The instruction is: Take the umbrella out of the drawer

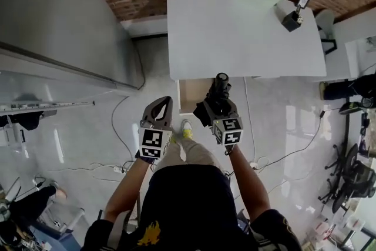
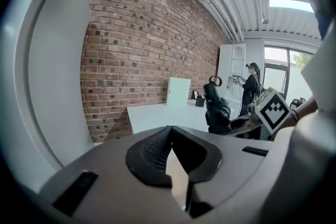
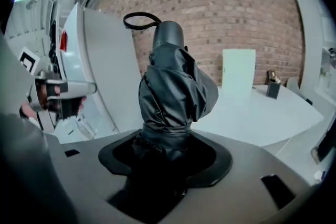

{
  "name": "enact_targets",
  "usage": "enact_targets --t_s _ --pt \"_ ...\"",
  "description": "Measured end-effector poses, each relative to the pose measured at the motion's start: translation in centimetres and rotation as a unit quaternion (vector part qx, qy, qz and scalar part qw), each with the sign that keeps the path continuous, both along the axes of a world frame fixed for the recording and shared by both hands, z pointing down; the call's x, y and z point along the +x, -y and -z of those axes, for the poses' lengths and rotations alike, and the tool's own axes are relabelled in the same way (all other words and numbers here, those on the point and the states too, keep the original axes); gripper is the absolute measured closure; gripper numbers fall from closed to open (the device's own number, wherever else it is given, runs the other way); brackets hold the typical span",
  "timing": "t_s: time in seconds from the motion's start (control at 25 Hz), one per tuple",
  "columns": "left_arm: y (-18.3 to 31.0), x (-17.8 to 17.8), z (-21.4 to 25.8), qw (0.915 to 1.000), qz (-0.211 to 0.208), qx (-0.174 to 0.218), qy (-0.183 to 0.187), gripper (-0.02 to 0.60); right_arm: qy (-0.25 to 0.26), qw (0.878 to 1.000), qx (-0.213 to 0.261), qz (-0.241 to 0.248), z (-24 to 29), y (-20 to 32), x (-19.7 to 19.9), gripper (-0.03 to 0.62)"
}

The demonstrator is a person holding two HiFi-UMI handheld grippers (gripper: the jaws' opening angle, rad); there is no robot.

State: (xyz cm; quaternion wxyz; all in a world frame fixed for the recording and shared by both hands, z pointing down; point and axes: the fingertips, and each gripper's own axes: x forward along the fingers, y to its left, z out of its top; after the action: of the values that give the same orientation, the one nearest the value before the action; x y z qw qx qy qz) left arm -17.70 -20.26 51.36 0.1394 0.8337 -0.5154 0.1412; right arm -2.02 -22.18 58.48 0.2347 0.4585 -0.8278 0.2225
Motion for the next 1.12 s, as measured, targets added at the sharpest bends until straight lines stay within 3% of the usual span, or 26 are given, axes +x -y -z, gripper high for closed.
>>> enact_targets --t_s 0.24,0.52,0.8,1.12 --pt "3.7 1.7 6.2 0.9988 -0.008 0.047 -0.011 0.565 0.050 0.993 0.100 -0.031 12.3 2.7 1.7 0.326" --pt "6.5 4.5 13.2 0.9935 -0.032 0.108 -0.015 0.565 0.098 0.971 0.207 -0.065 24.2 3.5 4.7 0.325" --pt "8.0 5.5 16.8 0.9888 -0.043 0.143 -0.011 0.565 0.124 0.954 0.255 -0.096 29.0 3.3 7.3 0.326" --pt "8.8 6.4 18.0 0.9863 -0.056 0.155 -0.004 0.565 0.140 0.946 0.268 -0.118 30.3 3.2 8.9 0.326"
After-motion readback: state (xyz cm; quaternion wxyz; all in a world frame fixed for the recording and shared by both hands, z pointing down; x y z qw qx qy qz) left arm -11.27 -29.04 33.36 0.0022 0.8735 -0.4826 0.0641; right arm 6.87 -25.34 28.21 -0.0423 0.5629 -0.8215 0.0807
